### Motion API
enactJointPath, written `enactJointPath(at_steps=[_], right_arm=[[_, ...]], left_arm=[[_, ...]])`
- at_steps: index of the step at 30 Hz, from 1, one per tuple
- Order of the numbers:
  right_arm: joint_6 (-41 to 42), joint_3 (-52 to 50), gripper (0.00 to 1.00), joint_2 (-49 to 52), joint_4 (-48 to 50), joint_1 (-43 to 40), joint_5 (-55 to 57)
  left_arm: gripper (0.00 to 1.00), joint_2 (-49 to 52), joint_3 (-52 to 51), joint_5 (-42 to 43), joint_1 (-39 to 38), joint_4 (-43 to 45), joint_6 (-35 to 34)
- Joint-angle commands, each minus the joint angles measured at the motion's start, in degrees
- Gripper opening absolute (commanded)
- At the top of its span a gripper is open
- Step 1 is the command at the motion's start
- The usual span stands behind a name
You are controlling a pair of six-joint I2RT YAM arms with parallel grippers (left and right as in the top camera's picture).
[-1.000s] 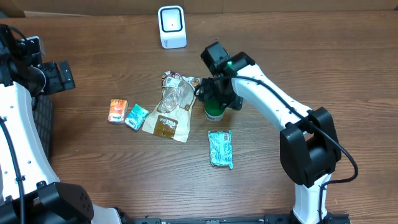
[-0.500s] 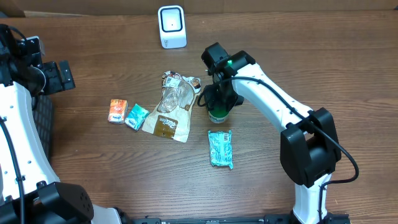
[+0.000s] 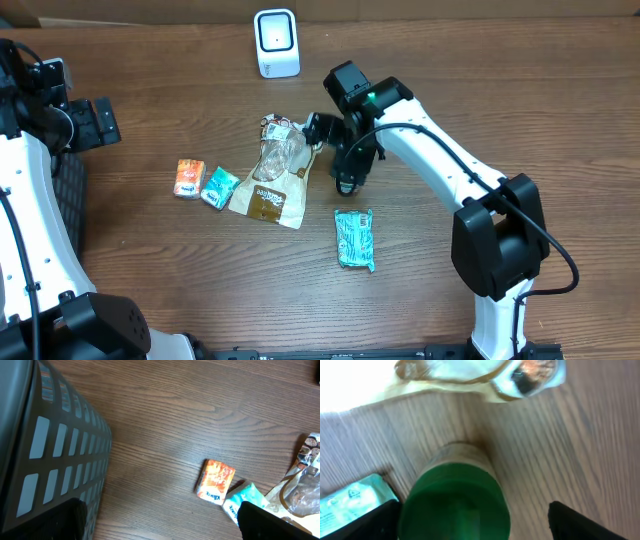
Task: Scan the item barcode
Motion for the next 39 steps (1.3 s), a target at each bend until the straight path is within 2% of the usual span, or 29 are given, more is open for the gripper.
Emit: enactJointPath(at_steps=[1, 4, 7, 10, 12, 15, 19, 22, 25, 29, 31, 34, 37, 39], right_arm=[[30.9, 5.9, 1.0, -0.1, -1.8, -1.5, -0.3], [53.6, 7.7, 1.0, -0.1, -5.9, -2.8, -4.0], [63.8, 6.4, 1.0, 0.0, -6.8, -3.5, -11.8], [71.9, 3.3, 1.0, 0.0, -3.3, -3.1, -11.2], [73.8, 0.2, 0.9, 0.0, 0.5, -2.1, -10.3], [76.9, -2.3, 0.86, 0.1, 1.2, -1.8, -6.0], [76.9, -3.7, 0.83, 0.1, 1.1, -1.8, -5.1], [76.5, -3.7, 0.76, 0.1, 1.0, -1.8, -5.0], [72.1, -3.7, 0.67, 0.0, 0.8, -1.8, -5.0], [61.7, -3.5, 0.6, 0.0, 0.5, -2.2, -5.0], [55.7, -2.9, 0.54, 0.0, 0.0, -2.6, -5.0], [43.8, -1.9, 0.51, 0.0, -0.3, -3.0, -4.9], [25.7, -1.8, 0.51, 0.0, -0.3, -2.9, -4.9], [17.8, -1.8, 0.5, 0.0, -0.2, -2.9, -4.9]], left_arm=[[1.0, 0.3, -0.3, -0.2, 0.3, 0.2, 0.7], [1.0, 0.3, -0.3, -0.2, 0.3, 0.2, 0.7], [1.0, 0.3, -0.3, -0.2, 0.3, 0.2, 0.7], [1.0, 0.3, -0.3, -0.2, 0.3, 0.2, 0.7], [1.0, 0.3, -0.3, -0.2, 0.3, 0.2, 0.7], [1.0, 0.2, -0.3, -0.2, 0.3, 0.2, 0.7], [0.99, 0.3, -0.3, -0.2, 0.3, 0.2, 0.7], [1.0, 0.3, -0.3, -0.2, 0.3, 0.2, 0.7], [1.0, 0.3, -0.3, -0.2, 0.3, 0.2, 0.7], [1.0, 0.3, -0.3, -0.2, 0.3, 0.2, 0.7], [1.0, 0.3, -0.3, -0.2, 0.3, 0.2, 0.7], [1.0, 0.3, -0.3, -0.2, 0.3, 0.2, 0.7], [1.0, 0.3, -0.3, -0.2, 0.3, 0.2, 0.7], [1.0, 0.3, -0.3, -0.2, 0.3, 0.2, 0.7]])
